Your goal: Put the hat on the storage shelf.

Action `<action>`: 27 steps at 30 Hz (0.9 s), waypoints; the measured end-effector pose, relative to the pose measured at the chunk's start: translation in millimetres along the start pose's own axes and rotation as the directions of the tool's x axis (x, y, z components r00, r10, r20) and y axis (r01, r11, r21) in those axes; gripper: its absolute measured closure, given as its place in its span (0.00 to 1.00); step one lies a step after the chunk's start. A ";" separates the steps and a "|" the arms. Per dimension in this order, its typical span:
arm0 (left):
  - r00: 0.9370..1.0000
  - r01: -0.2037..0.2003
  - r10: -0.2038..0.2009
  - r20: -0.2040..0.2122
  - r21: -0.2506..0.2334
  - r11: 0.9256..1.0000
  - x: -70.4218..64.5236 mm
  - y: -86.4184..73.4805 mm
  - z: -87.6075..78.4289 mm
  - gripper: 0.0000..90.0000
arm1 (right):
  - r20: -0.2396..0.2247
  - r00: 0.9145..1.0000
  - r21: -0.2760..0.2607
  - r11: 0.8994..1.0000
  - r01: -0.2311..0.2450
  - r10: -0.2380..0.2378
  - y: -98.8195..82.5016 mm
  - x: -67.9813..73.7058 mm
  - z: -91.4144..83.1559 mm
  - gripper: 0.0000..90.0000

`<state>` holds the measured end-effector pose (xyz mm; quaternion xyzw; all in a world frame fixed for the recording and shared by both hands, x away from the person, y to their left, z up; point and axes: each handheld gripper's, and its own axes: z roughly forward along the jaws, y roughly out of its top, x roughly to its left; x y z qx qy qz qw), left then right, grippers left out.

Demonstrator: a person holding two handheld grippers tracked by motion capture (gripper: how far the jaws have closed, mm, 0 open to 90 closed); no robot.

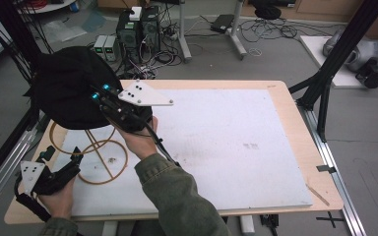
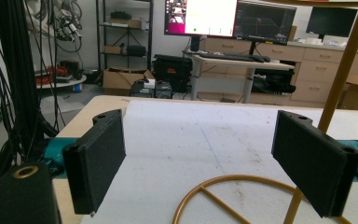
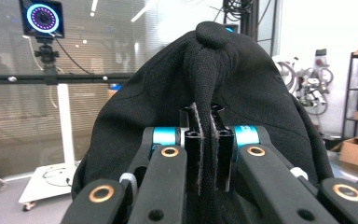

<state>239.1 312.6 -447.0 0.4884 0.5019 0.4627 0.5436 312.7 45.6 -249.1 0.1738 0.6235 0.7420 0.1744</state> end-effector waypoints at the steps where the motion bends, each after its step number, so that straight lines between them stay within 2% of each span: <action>1: 1.000 0.001 -0.001 -0.001 -0.001 1.000 0.2 0.2 -0.2 0.20 | -0.005 1.000 0.000 1.000 -0.007 0.007 -0.8 0.6 1.7 0.97; 8: 1.000 0.013 -0.013 -0.005 -0.005 1.000 1.9 0.4 -1.0 0.20 | -0.053 0.999 0.047 0.999 0.002 0.000 -9.4 4.9 13.2 0.97; 17: 0.999 0.036 -0.036 -0.010 -0.008 0.999 4.3 0.2 -1.0 0.20 | -0.058 0.998 0.100 0.995 0.010 -0.004 -17.5 10.3 17.8 0.97; 22: 0.999 0.047 -0.047 0.004 -0.009 0.999 5.4 0.1 -0.4 0.20 | -0.061 0.998 0.148 0.988 0.029 -0.020 -30.0 13.0 18.8 0.97; 27: 0.999 0.050 -0.050 0.009 -0.002 0.999 5.0 -0.5 0.3 0.20 | -0.054 0.998 0.160 0.986 0.037 -0.028 -36.2 13.9 17.9 0.96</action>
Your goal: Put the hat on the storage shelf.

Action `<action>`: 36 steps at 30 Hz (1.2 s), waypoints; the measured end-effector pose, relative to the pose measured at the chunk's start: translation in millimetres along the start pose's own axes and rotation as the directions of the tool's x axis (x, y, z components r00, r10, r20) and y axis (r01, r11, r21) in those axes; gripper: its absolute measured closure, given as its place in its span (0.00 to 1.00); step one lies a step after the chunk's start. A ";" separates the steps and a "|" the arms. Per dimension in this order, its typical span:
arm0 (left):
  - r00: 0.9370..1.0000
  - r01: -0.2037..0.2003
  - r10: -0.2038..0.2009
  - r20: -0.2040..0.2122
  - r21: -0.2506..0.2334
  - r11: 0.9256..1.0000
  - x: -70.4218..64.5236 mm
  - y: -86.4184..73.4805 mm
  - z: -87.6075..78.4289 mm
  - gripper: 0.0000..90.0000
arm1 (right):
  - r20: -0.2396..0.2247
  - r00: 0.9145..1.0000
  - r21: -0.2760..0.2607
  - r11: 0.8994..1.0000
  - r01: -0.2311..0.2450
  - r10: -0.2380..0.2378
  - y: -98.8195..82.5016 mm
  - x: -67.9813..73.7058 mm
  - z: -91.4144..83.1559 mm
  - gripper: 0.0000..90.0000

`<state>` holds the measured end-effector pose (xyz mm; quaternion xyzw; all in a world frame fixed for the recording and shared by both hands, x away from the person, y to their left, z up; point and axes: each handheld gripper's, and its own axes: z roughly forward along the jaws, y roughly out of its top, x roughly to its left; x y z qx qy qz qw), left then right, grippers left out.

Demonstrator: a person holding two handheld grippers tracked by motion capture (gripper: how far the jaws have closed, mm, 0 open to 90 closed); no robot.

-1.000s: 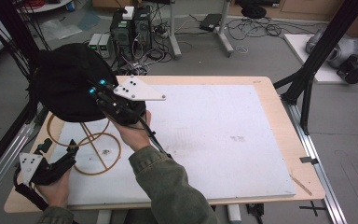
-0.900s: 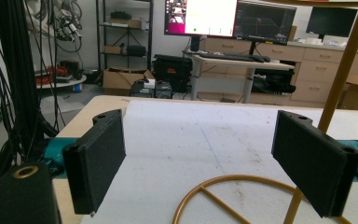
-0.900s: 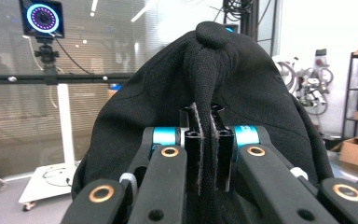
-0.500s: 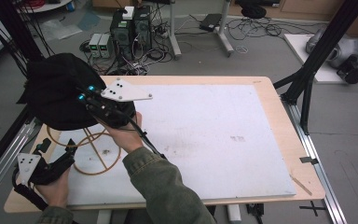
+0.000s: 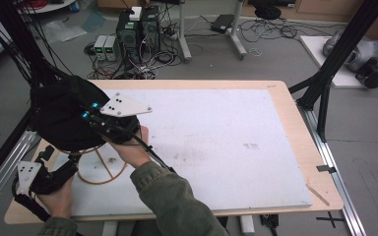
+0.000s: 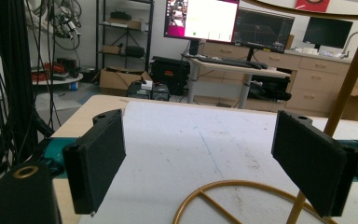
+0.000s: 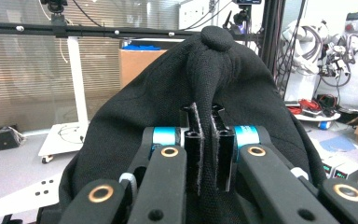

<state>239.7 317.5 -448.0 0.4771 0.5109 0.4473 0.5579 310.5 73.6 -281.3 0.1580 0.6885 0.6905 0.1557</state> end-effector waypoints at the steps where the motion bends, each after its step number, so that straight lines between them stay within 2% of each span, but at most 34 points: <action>1: 1.000 0.000 0.000 0.000 0.000 1.000 0.0 0.0 0.0 0.20 | -0.001 1.000 0.001 1.000 -0.002 0.002 -1.2 -0.4 -0.2 0.96; 15: 1.000 0.003 -0.003 -0.006 0.000 1.000 1.9 0.1 0.9 0.20 | -0.013 1.000 0.010 1.000 0.015 -0.015 -5.0 1.8 0.5 0.94; 22: 1.000 -0.001 0.001 -0.005 -0.002 1.000 1.4 0.4 0.9 0.20 | 0.001 1.000 0.014 1.000 0.019 -0.019 -5.5 3.1 0.8 0.92; 23: 1.000 0.000 0.000 -0.004 -0.002 1.000 1.1 0.3 1.0 0.20 | 0.001 1.000 0.015 1.000 0.014 -0.014 -5.4 2.6 0.7 0.89; 29: 1.000 -0.005 0.005 -0.002 -0.002 1.000 0.1 0.3 1.3 0.20 | 0.009 1.000 0.010 1.000 0.003 -0.003 -5.6 1.5 0.6 0.87; 36: 1.000 -0.003 0.003 -0.004 -0.001 1.000 0.0 0.0 1.6 0.20 | 0.004 1.000 0.015 1.000 0.004 -0.004 -5.7 -0.3 0.8 0.76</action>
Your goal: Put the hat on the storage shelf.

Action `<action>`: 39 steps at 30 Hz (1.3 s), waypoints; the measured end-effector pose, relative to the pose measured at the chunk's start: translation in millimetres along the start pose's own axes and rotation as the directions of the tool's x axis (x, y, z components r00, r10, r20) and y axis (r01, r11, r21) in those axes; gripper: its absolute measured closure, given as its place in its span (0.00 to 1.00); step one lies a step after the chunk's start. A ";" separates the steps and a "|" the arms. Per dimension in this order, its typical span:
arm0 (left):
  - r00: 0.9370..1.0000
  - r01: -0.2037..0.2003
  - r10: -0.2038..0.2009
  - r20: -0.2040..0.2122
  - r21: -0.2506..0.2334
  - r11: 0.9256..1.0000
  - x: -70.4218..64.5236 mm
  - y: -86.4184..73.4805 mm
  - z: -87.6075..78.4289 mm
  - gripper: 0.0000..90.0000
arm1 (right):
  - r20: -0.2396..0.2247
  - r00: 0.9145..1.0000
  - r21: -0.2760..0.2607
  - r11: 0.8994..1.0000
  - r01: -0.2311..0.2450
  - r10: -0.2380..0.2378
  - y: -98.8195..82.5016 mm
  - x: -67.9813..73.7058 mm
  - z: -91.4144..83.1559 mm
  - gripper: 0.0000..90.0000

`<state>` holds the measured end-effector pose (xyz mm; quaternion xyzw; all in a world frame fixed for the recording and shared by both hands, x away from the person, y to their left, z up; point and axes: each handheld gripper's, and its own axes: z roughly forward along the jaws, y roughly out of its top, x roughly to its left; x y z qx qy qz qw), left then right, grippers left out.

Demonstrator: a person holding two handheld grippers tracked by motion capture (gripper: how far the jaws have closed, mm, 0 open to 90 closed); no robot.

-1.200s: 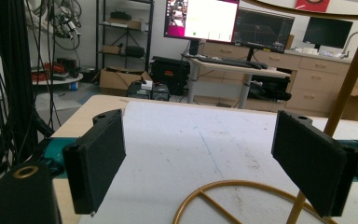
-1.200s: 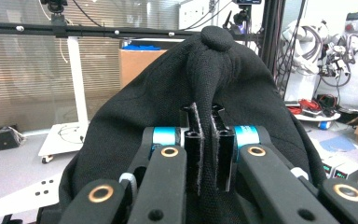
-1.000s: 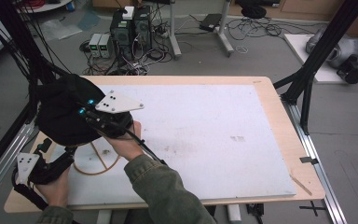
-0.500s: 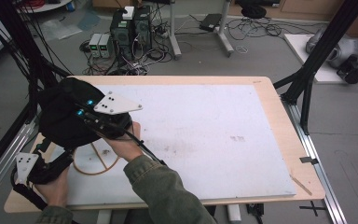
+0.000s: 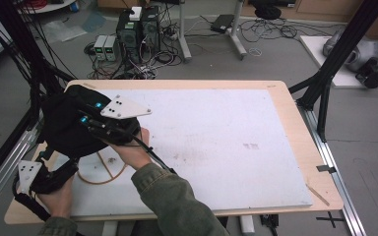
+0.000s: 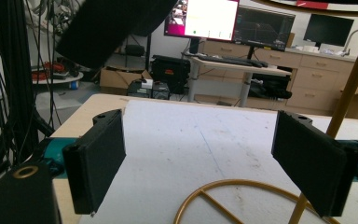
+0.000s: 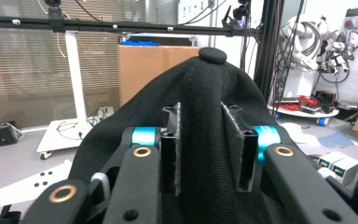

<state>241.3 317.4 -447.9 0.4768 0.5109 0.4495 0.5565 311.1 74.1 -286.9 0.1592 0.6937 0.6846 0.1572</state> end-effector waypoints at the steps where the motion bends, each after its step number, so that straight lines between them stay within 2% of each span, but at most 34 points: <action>1: 1.000 0.000 0.000 0.000 0.000 1.000 0.0 0.0 0.1 0.20 | -0.004 1.000 0.000 1.000 -0.001 0.001 0.0 -0.1 0.1 0.72; 2: 1.000 0.000 0.000 0.000 0.000 1.000 0.0 0.0 0.1 0.20 | -0.004 1.000 0.000 1.000 -0.001 0.001 0.0 -0.1 0.1 0.72; 3: 1.000 -0.001 0.001 0.000 0.001 1.000 0.0 0.1 0.2 0.20 | -0.009 1.000 0.007 1.000 -0.011 0.011 -0.3 -0.7 0.3 0.65; 4: 1.000 -0.001 0.001 0.000 0.002 1.000 0.0 0.1 0.0 0.20 | -0.009 1.000 0.007 1.000 -0.011 0.011 -0.3 -0.7 0.3 0.65; 5: 1.000 -0.002 0.002 -0.001 0.001 1.000 0.0 0.2 -0.1 0.20 | -0.009 1.000 0.009 1.000 -0.016 0.016 -0.7 -1.3 0.6 0.55; 6: 1.000 -0.002 0.002 -0.001 0.001 1.000 0.0 0.2 -0.1 0.20 | -0.001 1.000 0.010 1.000 -0.024 0.024 -0.8 -1.4 0.6 0.52; 14: 1.000 -0.004 0.004 -0.002 0.003 1.000 0.9 0.2 -0.3 0.20 | 0.005 0.999 -0.012 0.999 -0.037 0.038 0.2 -3.5 -1.5 0.45; 19: 1.000 -0.004 0.004 -0.002 0.001 1.000 0.6 0.2 -0.3 0.20 | 0.013 0.999 -0.030 0.998 -0.053 0.053 1.5 -6.1 -4.3 0.29; 21: 1.000 -0.004 0.004 -0.003 0.002 1.000 0.7 0.2 -0.3 0.20 | -0.002 0.999 -0.018 0.999 -0.037 0.037 1.6 -8.7 -4.4 0.21; 22: 1.000 -0.004 0.004 -0.003 0.002 1.000 0.7 0.2 -0.3 0.20 | 0.024 0.999 -0.018 1.000 -0.021 0.022 1.1 -8.6 -4.6 0.15; 23: 1.000 -0.005 0.005 -0.003 0.002 1.000 0.9 0.3 -0.3 0.20 | 0.077 0.997 -0.028 1.000 -0.003 0.005 0.0 -6.9 -4.7 0.08; 30: 1.000 -0.005 0.005 -0.004 -0.001 1.000 0.6 0.4 -0.5 0.20 | 0.073 0.997 -0.026 1.000 0.004 -0.002 -0.6 -10.1 -11.7 0.05; 35: 1.000 -0.001 0.001 -0.004 -0.003 1.000 -0.2 0.3 -1.0 0.20 | 0.094 0.996 -0.031 0.999 0.015 -0.012 0.0 -15.5 -23.8 0.03; 36: 1.000 -0.001 0.001 -0.003 -0.001 1.000 -0.4 0.3 -1.2 0.20 | 0.103 0.995 -0.043 0.999 0.007 -0.002 0.3 -20.0 -33.2 0.03; 39: 1.000 -0.003 0.003 0.000 0.000 1.000 -1.2 0.4 -2.0 0.20 | 0.118 0.993 -0.042 0.999 0.002 0.002 -0.6 -26.5 -44.5 0.03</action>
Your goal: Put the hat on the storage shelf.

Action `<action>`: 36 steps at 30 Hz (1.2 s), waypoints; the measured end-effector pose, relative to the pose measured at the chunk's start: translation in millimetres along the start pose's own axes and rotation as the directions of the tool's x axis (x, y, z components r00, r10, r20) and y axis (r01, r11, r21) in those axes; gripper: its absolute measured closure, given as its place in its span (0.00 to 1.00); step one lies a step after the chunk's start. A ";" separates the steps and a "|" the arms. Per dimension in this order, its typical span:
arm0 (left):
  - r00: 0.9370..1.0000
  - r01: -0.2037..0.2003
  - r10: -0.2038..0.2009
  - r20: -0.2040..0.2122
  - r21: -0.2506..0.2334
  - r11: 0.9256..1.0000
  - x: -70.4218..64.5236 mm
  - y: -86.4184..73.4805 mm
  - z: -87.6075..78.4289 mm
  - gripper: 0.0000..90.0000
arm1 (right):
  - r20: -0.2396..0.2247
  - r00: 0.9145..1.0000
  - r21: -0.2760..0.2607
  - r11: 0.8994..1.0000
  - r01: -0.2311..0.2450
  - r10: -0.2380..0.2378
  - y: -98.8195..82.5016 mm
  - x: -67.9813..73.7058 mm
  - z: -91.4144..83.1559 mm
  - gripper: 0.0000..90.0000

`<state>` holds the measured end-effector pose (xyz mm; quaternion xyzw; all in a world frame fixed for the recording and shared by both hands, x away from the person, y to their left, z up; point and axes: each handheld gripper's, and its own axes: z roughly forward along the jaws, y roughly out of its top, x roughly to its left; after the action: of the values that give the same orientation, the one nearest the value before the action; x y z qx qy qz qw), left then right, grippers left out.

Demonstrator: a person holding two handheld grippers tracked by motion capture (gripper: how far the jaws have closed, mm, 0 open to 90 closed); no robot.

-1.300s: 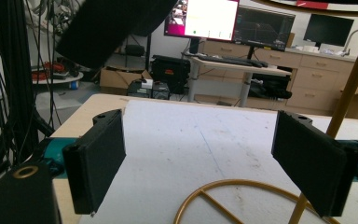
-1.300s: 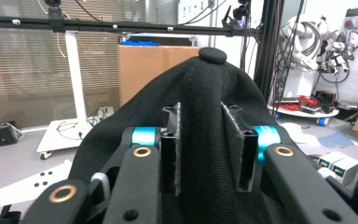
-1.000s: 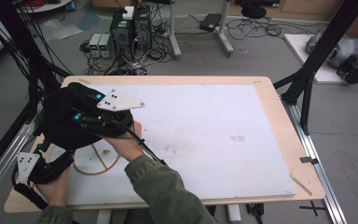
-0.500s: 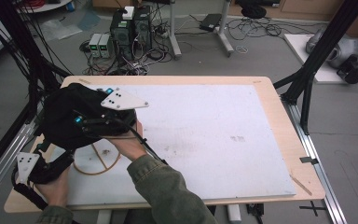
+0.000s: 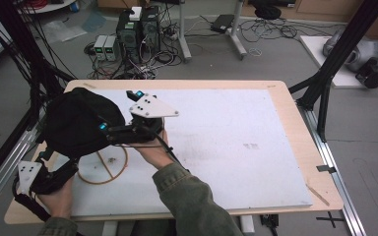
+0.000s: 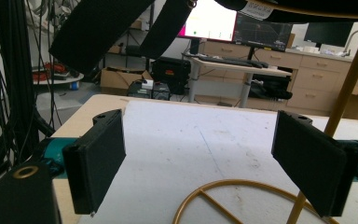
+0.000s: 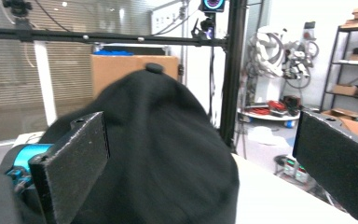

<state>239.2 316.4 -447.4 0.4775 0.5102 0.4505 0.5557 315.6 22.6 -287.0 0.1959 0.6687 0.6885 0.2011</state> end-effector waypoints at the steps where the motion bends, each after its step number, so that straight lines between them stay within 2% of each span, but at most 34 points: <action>1: 1.000 -0.001 0.001 -0.001 0.000 1.000 -0.1 0.0 -0.2 0.20 | 0.006 1.000 0.003 1.000 0.003 -0.003 -0.4 -3.1 -4.1 0.03; 6: 1.000 -0.001 0.001 -0.001 0.002 1.000 -0.6 0.0 -1.5 0.20 | 0.048 0.999 -0.007 1.000 0.006 -0.006 -3.8 -20.8 -28.3 0.03; 7: 1.000 -0.001 0.001 -0.001 0.002 1.000 -0.6 0.0 -1.5 0.20 | 0.048 0.999 -0.007 1.000 0.006 -0.006 -3.8 -20.8 -28.3 0.03; 8: 1.000 0.002 -0.002 -0.002 -0.001 1.000 -1.1 0.0 -1.8 0.20 | 0.074 0.997 -0.003 1.000 0.002 -0.001 -5.2 -28.2 -38.2 0.03; 11: 1.000 0.004 -0.004 -0.003 -0.003 1.000 -1.4 0.2 -2.6 0.20 | 0.106 0.994 -0.009 1.000 -0.001 0.002 -6.8 -38.6 -53.7 0.03; 14: 1.000 0.006 -0.006 -0.002 0.000 1.000 -1.0 0.4 -4.2 0.20 | 0.146 0.989 -0.022 1.000 0.000 0.003 -10.1 -47.7 -69.4 0.03; 15: 1.000 0.006 -0.006 -0.002 0.000 1.000 -1.0 0.4 -4.2 0.20 | 0.146 0.989 -0.022 1.000 0.000 0.003 -10.1 -47.7 -69.4 0.03; 16: 1.000 0.008 -0.008 -0.003 -0.001 1.000 -1.0 0.5 -4.8 0.19 | 0.178 0.984 -0.022 1.000 0.005 -0.001 -15.4 -55.0 -80.9 0.03; 17: 1.000 0.008 -0.008 -0.003 -0.001 1.000 -1.0 0.5 -4.8 0.20 | 0.178 0.984 -0.022 1.000 0.005 -0.001 -15.4 -55.0 -80.9 0.03; 18: 1.000 0.010 -0.010 -0.003 -0.001 1.000 -1.0 0.4 -4.8 0.20 | 0.211 0.977 -0.017 1.000 0.002 0.001 -21.7 -61.8 -91.8 0.03; 19: 1.000 0.011 -0.011 -0.003 -0.001 1.000 -1.0 0.4 -4.8 0.20 | 0.211 0.977 -0.017 1.000 0.002 0.001 -21.7 -61.8 -91.8 0.03; 20: 1.000 0.012 -0.012 -0.004 -0.001 1.000 -1.1 0.3 -4.8 0.19 | 0.244 0.970 -0.021 1.000 -0.004 0.009 -29.1 -68.3 -102.9 0.03; 21: 1.000 0.013 -0.013 -0.003 -0.001 1.000 -1.2 0.1 -4.5 0.19 | 0.244 0.970 -0.021 1.000 -0.004 0.009 -29.1 -68.3 -102.9 0.03; 22: 1.000 0.015 -0.015 -0.004 0.003 1.000 -1.7 -0.1 -3.9 0.19 | 0.273 0.962 -0.021 1.000 -0.007 0.013 -35.3 -72.9 -113.2 0.03; 23: 1.000 0.015 -0.015 -0.004 0.003 1.000 -1.7 -0.1 -3.9 0.19 | 0.287 0.958 -0.020 1.000 -0.007 0.013 -39.0 -75.5 -119.5 0.03; 24: 1.000 0.016 -0.016 -0.004 0.003 1.000 -1.8 -0.1 -3.8 0.19 | 0.287 0.958 -0.020 1.000 -0.007 0.013 -39.0 -75.5 -119.5 0.03; 26: 1.000 0.018 -0.018 -0.008 0.001 1.000 -1.6 0.0 -3.9 0.19 | 0.315 0.949 -0.012 1.000 -0.016 0.019 -45.7 -80.0 -131.4 0.03; 28: 1.000 0.023 -0.023 -0.014 -0.001 1.000 -1.1 0.2 -4.7 0.19 | 0.357 0.934 -0.011 1.000 0.002 0.002 -53.2 -87.7 -148.5 0.03; 30: 0.999 0.028 -0.028 -0.018 -0.004 1.000 -0.5 0.5 -5.6 0.19 | 0.365 0.931 -0.012 1.000 0.001 0.003 -54.5 -89.9 -152.7 0.03; 31: 0.999 0.029 -0.029 -0.020 -0.006 1.000 -0.3 0.7 -6.2 0.19 | 0.383 0.924 -0.015 1.000 0.001 0.005 -56.5 -93.4 -159.1 0.03; 32: 0.999 0.029 -0.030 -0.021 -0.007 1.000 -0.3 0.8 -6.4 0.19 | 0.411 0.912 -0.019 1.000 0.004 0.004 -58.5 -99.0 -168.9 0.03; 33: 0.999 0.029 -0.030 -0.022 -0.007 1.000 -0.1 0.9 -6.6 0.19 | 0.426 0.905 -0.024 1.000 0.006 0.005 -59.4 -102.0 -173.5 0.03; 34: 0.999 0.026 -0.026 -0.023 -0.005 1.000 0.4 1.2 -7.1 0.19 | 0.426 0.905 -0.024 1.000 0.006 0.005 -59.4 -102.0 -173.5 0.03; 35: 0.999 0.029 -0.030 -0.025 -0.009 1.000 0.3 1.2 -7.3 0.19 | 0.441 0.897 -0.025 1.000 0.003 0.008 -60.0 -104.3 -178.0 0.03; 36: 0.999 0.028 -0.028 -0.028 -0.007 1.000 0.7 1.3 -8.0 0.19 | 0.468 0.884 -0.020 1.000 0.016 -0.004 -60.9 -110.0 -186.6 0.03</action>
<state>231.3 317.8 -446.3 0.4620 0.5230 0.4511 0.5564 308.6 -192.4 -353.3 0.3501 0.5934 0.6278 0.3623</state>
